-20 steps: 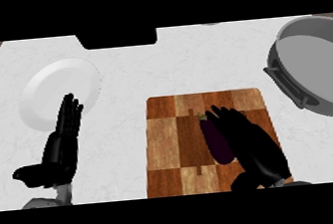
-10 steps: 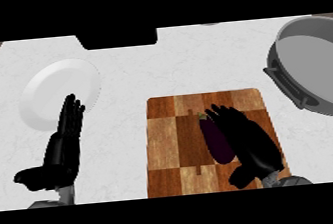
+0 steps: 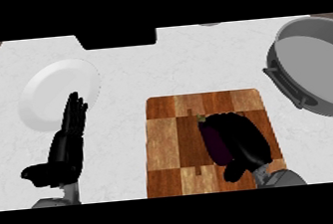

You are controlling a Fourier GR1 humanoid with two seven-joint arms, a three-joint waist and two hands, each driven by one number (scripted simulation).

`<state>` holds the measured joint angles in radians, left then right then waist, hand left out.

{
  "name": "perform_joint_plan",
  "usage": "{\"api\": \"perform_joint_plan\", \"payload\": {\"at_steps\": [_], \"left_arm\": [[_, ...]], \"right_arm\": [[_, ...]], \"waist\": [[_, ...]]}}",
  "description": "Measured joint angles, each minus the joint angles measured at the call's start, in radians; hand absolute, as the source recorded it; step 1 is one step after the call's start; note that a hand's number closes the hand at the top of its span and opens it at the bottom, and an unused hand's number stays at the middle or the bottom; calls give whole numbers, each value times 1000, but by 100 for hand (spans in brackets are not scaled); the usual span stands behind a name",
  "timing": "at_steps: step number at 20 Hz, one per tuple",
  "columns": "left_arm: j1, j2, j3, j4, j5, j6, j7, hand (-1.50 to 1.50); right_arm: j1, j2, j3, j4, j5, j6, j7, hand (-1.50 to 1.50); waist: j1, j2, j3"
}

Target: Pick the eggplant from the cutting board and place it in the pot

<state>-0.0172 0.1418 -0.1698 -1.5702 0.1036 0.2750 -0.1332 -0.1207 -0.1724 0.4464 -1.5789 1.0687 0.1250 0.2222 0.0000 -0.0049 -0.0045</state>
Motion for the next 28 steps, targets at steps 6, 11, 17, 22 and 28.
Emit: {"api": "perform_joint_plan", "payload": {"at_steps": [6, 11, 17, 22, 28], "left_arm": [[1, -9, 20, 7, -8, -28, -5, 0], [7, -13, 33, -20, -20, -40, 22, 0], [19, -28, 25, -29, -31, -44, 18, 0], [23, -28, 32, -45, -39, -51, 34, 0], [44, -19, 54, -52, -28, -68, 23, 0]], "right_arm": [[-9, 12, -18, 21, 50, -83, -69, 150], [-15, 25, -36, 43, 69, -93, -111, 150], [-122, 21, -91, 156, 19, 57, -142, 150], [-196, 56, -123, 183, 49, 33, -125, 150], [-165, 59, -141, -29, 63, -14, -93, 150]], "waist": [[-1, -2, -2], [-1, -4, -3], [4, -7, -4], [3, -1, 0], [-5, 0, 3]]}}
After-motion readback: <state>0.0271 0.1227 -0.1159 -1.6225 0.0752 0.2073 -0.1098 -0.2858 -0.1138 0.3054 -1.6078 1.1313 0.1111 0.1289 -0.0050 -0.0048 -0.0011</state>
